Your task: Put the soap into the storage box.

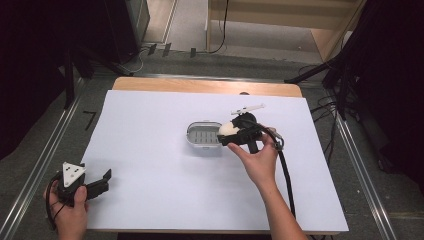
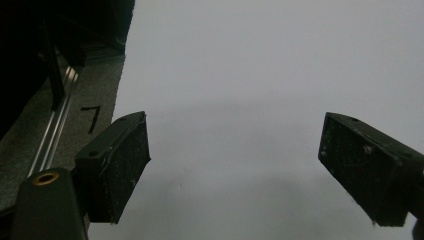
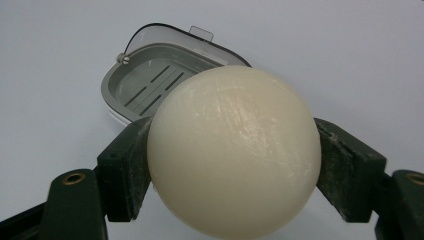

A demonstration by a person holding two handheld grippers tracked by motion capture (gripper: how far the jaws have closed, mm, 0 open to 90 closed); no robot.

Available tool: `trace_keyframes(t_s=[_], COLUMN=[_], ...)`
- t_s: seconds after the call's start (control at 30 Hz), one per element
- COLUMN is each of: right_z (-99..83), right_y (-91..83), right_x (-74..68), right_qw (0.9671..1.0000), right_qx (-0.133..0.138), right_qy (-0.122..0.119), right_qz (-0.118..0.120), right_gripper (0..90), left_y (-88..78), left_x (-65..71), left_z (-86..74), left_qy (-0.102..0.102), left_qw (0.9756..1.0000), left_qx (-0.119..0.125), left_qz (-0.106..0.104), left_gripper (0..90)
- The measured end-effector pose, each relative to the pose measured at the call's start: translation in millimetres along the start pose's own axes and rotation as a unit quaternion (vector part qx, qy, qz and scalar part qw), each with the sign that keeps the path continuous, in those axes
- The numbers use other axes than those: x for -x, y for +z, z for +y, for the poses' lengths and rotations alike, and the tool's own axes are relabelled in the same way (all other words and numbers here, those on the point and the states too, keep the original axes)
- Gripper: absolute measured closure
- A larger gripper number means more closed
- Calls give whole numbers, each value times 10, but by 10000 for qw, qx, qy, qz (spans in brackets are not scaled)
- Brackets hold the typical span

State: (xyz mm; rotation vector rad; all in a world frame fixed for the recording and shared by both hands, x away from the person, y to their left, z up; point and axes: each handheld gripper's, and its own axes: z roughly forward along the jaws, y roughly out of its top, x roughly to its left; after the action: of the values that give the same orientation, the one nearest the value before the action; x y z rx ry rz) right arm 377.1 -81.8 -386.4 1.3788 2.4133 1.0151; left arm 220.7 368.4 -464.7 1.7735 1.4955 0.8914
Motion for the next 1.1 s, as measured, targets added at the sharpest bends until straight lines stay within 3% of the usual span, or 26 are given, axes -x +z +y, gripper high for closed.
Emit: trace_keyframes(t_s=[0.47,1.1], right_z=[118,247], right_y=[209,420], right_x=[-165,-274], right_qw=[9998,9996], right_qx=[-140,-258], right_qy=[-128,-123], right_qz=[31,78], right_gripper=[251,250], left_y=[0,-4], left_x=[-3,-11], left_z=[0,0], left_qy=[-14,-21], left_qw=[10000,10000], left_qx=[9,0], left_qz=[-12,-29], left_gripper=[138,138])
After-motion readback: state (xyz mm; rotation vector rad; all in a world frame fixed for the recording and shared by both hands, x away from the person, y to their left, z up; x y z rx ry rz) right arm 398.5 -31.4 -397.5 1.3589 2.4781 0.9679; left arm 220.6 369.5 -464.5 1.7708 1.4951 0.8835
